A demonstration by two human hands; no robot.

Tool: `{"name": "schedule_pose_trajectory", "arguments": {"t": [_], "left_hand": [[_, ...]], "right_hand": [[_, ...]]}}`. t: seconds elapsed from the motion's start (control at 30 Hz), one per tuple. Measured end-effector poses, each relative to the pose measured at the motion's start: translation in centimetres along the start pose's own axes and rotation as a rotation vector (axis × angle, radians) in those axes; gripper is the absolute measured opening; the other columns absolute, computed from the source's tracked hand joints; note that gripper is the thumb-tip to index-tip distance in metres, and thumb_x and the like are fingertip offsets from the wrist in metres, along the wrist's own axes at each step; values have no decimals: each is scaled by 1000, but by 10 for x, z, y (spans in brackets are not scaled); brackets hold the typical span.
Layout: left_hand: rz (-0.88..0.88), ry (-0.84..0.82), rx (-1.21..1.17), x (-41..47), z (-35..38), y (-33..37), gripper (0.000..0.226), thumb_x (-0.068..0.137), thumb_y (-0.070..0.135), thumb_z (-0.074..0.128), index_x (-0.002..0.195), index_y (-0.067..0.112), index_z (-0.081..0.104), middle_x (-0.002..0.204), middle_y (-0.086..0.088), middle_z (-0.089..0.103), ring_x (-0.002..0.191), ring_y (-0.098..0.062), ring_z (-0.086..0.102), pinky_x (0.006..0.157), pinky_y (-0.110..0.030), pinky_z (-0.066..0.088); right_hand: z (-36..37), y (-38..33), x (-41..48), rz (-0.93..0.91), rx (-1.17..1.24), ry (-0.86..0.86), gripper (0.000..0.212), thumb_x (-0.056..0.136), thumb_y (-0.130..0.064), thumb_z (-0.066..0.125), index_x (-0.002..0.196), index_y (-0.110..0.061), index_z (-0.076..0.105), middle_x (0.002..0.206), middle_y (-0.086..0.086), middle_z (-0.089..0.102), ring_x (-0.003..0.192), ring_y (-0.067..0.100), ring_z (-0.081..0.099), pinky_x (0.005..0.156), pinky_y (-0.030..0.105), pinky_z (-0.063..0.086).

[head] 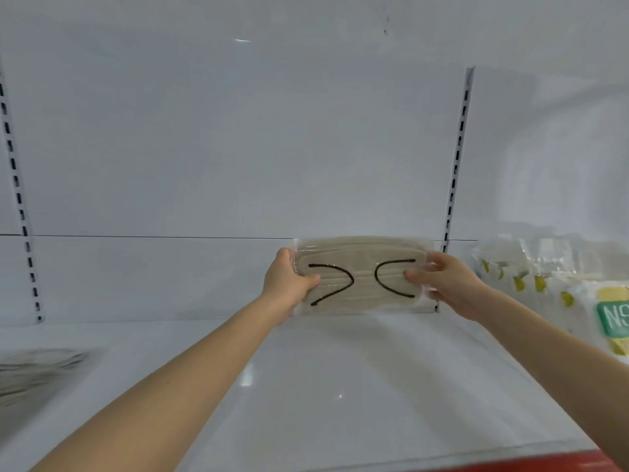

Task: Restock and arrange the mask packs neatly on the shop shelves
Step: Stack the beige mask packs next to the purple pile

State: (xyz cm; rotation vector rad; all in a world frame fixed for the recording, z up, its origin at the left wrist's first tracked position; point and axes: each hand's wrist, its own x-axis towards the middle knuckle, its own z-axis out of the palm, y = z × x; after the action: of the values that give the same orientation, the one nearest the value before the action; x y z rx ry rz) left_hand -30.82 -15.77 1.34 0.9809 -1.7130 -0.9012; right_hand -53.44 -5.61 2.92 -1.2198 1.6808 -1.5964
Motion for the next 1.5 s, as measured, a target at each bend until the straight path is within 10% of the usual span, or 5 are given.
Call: {"name": "schedule_pose_trajectory", "arguments": {"t": [0.2, 0.77, 1.07, 1.4, 1.5], "left_hand": [[-168, -89, 75, 15, 29, -36, 41, 75, 18, 72, 105, 3, 49, 100, -10, 59, 87, -25, 56, 60, -27, 42], [-160, -177, 237, 12, 42, -57, 28, 77, 6, 63, 105, 0, 59, 85, -10, 60, 73, -21, 54, 60, -24, 42], [-164, -215, 298, 10, 40, -55, 34, 78, 12, 66, 110, 5, 56, 100, -11, 64, 81, -20, 56, 59, -22, 40], [-156, -215, 327, 12, 36, -47, 43, 69, 17, 68, 109, 4, 59, 99, -10, 67, 79, -20, 62, 60, -25, 48], [-160, -199, 438, 13, 31, -38, 56, 72, 39, 71, 115, 6, 55, 100, -4, 67, 82, -17, 63, 55, -21, 45]], "right_hand": [[-8, 40, 23, 120, -138, -44, 33, 83, -9, 68, 111, -9, 50, 97, 7, 55, 79, 18, 51, 60, 27, 37], [-6, 70, 33, 172, -202, -2, 31, 81, -3, 66, 106, -5, 49, 79, 7, 55, 65, 17, 52, 56, 25, 41], [-7, 73, 31, 197, -296, -45, 65, 55, -31, 81, 109, -6, 55, 109, 13, 63, 101, 29, 61, 92, 41, 50], [-2, 49, 12, 198, -382, -50, 16, 80, -9, 71, 80, -10, 55, 93, 9, 61, 90, 23, 56, 78, 30, 46], [-4, 35, 4, 195, -485, 21, 34, 83, -15, 70, 108, 0, 53, 110, 20, 55, 103, 28, 53, 83, 33, 44]]}}
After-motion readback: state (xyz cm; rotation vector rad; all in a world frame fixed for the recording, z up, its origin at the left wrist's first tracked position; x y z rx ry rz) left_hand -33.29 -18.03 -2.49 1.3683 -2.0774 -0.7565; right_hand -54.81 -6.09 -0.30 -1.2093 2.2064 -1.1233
